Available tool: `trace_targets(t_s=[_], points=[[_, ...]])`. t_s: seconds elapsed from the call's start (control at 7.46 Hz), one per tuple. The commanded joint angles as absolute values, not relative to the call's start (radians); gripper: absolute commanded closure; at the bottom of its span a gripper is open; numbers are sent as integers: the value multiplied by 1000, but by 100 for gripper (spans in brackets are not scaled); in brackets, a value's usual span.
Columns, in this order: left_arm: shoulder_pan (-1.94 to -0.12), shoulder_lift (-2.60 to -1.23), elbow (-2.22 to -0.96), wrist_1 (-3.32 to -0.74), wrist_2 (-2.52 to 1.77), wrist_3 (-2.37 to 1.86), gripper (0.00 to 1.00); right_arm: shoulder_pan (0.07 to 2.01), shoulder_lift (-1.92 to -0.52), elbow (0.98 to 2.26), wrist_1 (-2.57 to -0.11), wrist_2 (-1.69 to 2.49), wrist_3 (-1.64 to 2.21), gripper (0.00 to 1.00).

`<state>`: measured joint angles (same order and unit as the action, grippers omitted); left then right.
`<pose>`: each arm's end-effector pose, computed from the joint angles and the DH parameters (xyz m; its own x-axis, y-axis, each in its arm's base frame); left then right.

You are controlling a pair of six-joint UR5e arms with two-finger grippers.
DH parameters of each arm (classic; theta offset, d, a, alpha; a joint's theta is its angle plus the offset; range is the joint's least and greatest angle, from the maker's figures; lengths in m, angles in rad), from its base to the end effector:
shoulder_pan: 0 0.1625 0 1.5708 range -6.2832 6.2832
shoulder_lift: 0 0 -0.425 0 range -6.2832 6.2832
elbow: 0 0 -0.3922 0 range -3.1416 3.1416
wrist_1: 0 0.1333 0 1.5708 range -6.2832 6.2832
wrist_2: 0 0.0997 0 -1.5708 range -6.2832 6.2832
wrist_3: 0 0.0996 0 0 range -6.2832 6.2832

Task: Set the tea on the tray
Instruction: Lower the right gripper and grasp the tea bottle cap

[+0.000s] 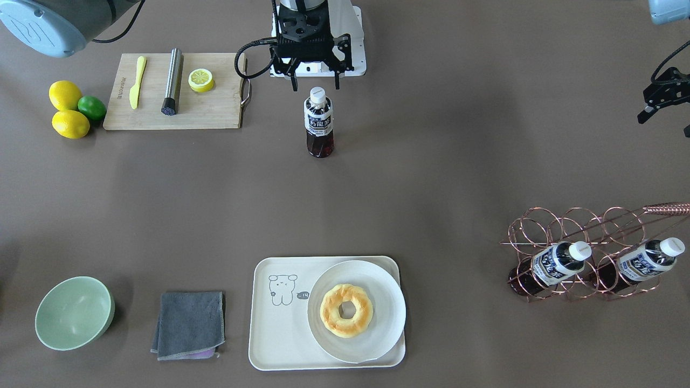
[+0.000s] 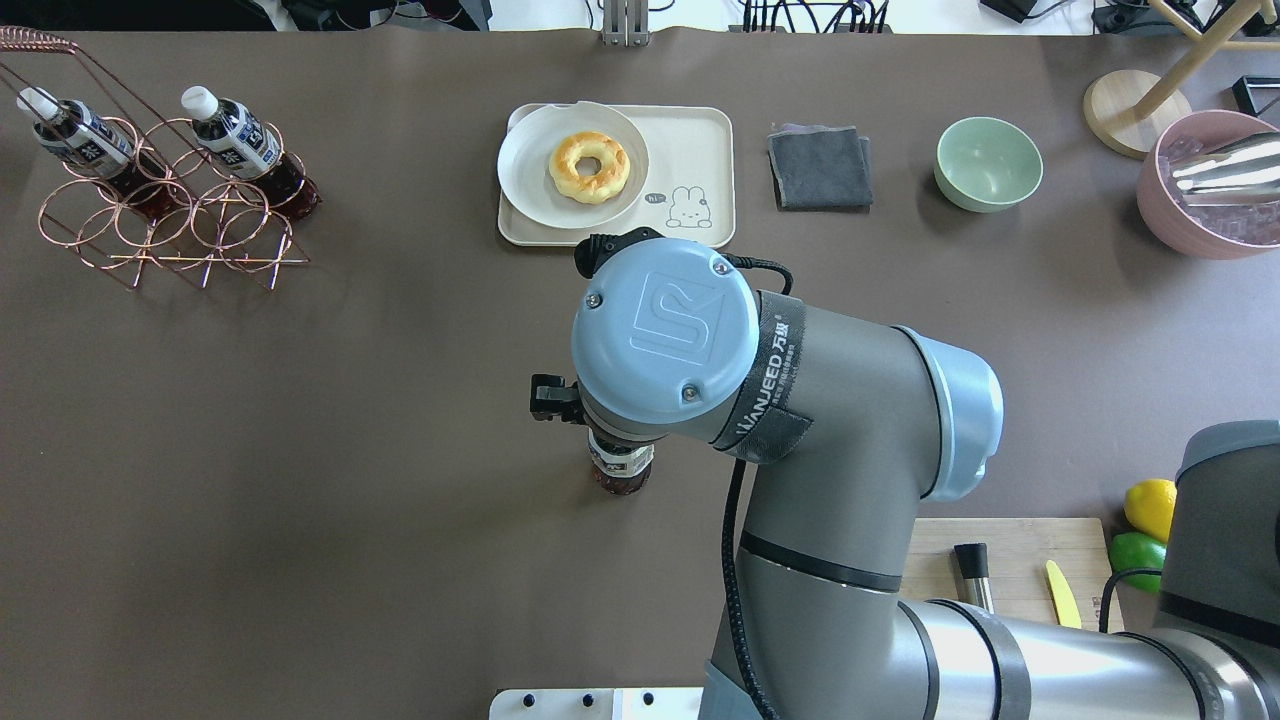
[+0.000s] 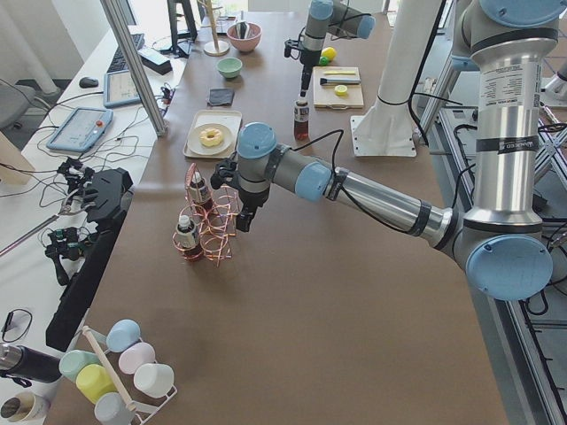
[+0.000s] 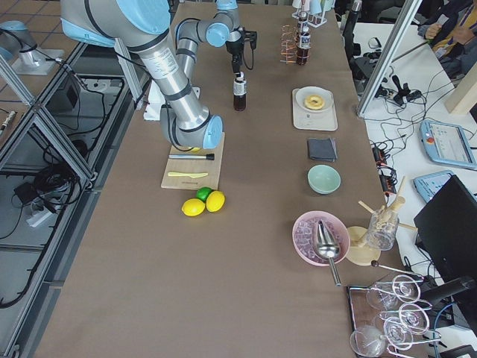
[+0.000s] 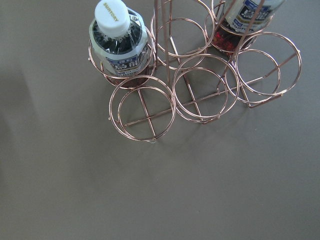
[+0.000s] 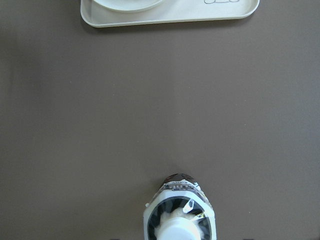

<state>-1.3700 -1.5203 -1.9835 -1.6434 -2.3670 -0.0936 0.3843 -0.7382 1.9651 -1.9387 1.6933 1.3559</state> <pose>0.0319 -0.4681 0.4692 0.6395 0.3496 -0.6847 -0.1217 0.9254 0.3588 -0.4984 -0.3322 0.0684 0.6527 0.0356 0.7568 -0.1506 0.9851 0.0835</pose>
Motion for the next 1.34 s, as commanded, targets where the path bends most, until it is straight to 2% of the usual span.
trace_targets(t_s=[0.0, 0.27, 0.54, 0.8, 1.07, 1.21], points=[[-1373, -1517, -1990, -1646, -2370, -95, 7, 380, -735, 1933, -1939, 1689, 1341, 25], [-1373, -1517, -1990, -1646, -2372, -95, 6, 377, -736, 1930, -1939, 1683, 1330, 36], [-1373, -1517, -1990, -1646, -2370, -95, 6, 371, -736, 1928, -1939, 1677, 1330, 40], [-1373, -1503, -1993, -1651, -2370, -94, 6, 368, -735, 1927, -1937, 1675, 1327, 53], [-1373, -1490, -1993, -1672, -2370, -95, 6, 368, -736, 1927, -1937, 1674, 1319, 71], [-1373, -1489, -1991, -1683, -2370, -95, 6, 370, -733, 1928, -1937, 1675, 1304, 88]])
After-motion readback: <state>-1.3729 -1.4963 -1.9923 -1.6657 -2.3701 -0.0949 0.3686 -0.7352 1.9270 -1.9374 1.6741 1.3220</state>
